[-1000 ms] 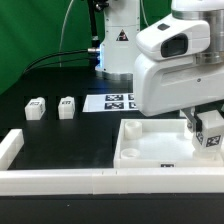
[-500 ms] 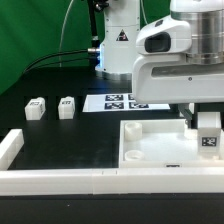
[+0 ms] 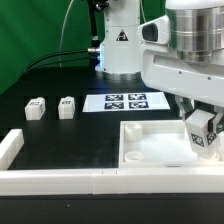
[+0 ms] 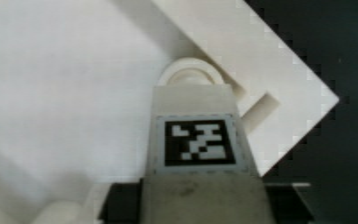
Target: Assemble one leg
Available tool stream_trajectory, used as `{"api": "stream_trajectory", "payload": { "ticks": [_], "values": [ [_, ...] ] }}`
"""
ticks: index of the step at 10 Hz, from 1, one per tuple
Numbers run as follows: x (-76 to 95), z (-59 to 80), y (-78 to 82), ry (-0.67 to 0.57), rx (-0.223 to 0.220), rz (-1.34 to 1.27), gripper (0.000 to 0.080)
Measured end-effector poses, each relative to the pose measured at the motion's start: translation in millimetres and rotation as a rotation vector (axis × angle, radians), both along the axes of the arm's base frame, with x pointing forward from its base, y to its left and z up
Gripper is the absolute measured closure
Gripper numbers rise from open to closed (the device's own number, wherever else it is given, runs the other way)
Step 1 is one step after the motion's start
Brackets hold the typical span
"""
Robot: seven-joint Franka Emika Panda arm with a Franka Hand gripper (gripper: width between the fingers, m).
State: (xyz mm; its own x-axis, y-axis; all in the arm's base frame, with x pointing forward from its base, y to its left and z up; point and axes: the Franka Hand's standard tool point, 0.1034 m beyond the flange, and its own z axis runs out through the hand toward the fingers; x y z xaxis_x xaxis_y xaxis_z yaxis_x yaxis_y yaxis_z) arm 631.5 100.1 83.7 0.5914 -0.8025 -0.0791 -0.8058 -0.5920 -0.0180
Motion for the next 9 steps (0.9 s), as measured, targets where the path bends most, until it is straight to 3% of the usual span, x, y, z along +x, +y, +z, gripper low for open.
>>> {"api": "stream_trajectory", "payload": {
  "ticks": [4,9],
  "values": [
    [0.6,0.0,-1.7,0.032,-0.010,-0.437,0.0507],
    [-1.5,0.1,11.0,0.073,-0.011,-0.887,0.0507]
  ]
}}
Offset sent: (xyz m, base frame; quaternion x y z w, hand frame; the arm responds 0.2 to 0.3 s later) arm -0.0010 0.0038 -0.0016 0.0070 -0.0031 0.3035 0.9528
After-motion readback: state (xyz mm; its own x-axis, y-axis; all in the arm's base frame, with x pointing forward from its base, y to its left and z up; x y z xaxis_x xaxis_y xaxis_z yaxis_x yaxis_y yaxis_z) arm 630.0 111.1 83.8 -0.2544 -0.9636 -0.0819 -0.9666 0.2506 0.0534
